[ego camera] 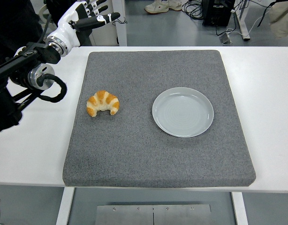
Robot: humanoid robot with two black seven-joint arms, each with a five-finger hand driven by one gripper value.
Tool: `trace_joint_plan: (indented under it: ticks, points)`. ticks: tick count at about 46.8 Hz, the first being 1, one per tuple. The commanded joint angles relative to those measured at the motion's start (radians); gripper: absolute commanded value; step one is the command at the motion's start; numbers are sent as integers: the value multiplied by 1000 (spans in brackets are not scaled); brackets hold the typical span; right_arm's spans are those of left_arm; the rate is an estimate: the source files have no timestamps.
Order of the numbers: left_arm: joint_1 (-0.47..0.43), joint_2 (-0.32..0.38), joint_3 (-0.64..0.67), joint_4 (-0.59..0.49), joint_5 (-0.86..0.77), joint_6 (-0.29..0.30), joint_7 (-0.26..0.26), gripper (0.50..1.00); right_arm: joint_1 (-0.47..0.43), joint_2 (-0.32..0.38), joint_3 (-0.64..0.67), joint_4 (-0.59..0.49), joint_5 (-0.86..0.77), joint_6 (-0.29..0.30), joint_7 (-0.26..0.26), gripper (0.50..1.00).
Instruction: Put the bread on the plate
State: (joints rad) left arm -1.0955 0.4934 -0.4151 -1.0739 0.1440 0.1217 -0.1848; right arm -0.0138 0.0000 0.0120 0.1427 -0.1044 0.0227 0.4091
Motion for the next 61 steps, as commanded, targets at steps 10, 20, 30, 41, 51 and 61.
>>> trace_joint_plan:
  ticks: [10,20,30,41,51,61]
  points:
    - [-35,178,133,-147,16,-36,59,965,2,0,-4,2,0,2,0,1000]
    - [-191,244,398,-224,25,-71,232,963,6,0,-4,2,0,2,-1,1000]
    - [-389,225,723,-224,138,-77,238,963,6,0,-4,2,0,2,-1,1000]
    - [-376,202,739,-230,436,-76,234,963,6,0,-4,0,0,2,0,1000]
    - [-308,206,731,-230,586,-70,212,963,6,0,-4,0,0,2,0,1000]
    - [-210,195,667,-215,597,-62,97,963,6,0,-4,0,0,2,-1,1000]
